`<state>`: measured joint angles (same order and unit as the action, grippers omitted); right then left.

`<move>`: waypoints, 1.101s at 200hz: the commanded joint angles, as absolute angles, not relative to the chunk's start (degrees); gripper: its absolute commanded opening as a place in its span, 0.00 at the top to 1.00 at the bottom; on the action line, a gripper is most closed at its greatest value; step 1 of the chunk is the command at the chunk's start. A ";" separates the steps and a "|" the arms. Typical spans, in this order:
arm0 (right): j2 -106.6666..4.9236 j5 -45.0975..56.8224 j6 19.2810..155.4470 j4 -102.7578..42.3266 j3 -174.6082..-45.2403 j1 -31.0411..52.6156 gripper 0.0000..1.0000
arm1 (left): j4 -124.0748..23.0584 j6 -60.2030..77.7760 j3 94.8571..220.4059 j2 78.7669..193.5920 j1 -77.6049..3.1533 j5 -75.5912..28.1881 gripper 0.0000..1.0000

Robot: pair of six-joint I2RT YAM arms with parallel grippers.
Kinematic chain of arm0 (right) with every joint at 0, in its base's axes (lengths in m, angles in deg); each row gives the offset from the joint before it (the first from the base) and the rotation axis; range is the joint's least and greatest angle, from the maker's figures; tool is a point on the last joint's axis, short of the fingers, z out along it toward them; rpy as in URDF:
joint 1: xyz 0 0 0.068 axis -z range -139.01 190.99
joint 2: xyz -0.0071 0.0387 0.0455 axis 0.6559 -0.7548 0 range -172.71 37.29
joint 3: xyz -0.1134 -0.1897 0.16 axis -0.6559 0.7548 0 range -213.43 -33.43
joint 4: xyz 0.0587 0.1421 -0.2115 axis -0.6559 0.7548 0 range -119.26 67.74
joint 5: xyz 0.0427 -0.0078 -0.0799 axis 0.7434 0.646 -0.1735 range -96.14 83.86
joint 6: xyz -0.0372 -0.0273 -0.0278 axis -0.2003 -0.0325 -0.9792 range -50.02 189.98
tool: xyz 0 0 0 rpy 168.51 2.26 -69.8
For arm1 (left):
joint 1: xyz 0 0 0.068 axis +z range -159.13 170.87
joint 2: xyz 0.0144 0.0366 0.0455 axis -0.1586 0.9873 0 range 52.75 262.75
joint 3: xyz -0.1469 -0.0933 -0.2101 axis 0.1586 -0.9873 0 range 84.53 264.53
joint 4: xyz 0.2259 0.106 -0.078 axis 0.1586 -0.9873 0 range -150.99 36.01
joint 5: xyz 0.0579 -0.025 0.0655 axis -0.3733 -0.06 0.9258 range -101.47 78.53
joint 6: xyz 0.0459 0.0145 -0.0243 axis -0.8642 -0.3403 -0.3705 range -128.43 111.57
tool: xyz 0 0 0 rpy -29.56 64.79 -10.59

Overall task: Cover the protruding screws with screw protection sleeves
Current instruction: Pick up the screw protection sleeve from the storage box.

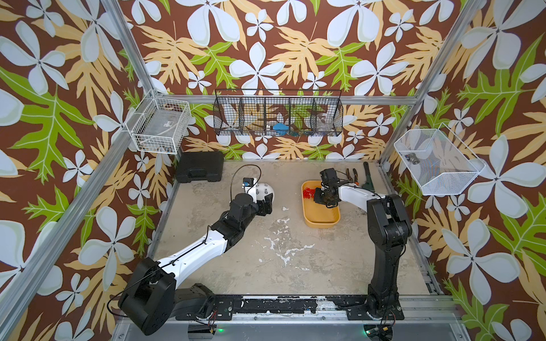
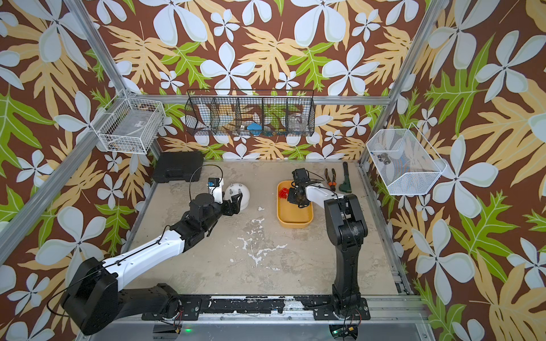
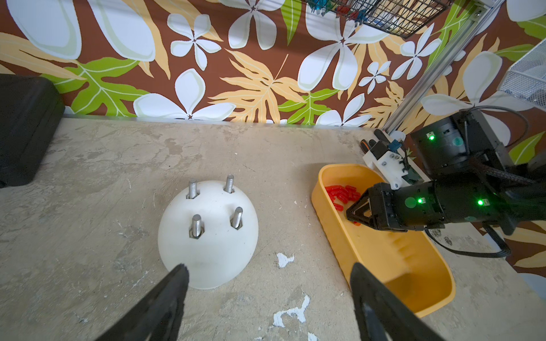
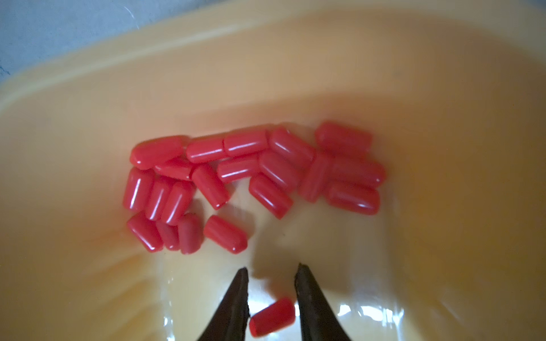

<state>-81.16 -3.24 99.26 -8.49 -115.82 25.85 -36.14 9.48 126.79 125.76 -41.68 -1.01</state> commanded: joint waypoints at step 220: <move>-82.08 -3.69 94.95 -7.71 -114.83 24.71 0.90 | -34.92 9.41 126.28 126.01 -41.65 -1.37 0.13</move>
<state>-81.64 -3.39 95.21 -10.13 -114.64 25.04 -35.75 9.35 126.46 126.48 -41.68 -1.08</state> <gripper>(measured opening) 0.120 0.868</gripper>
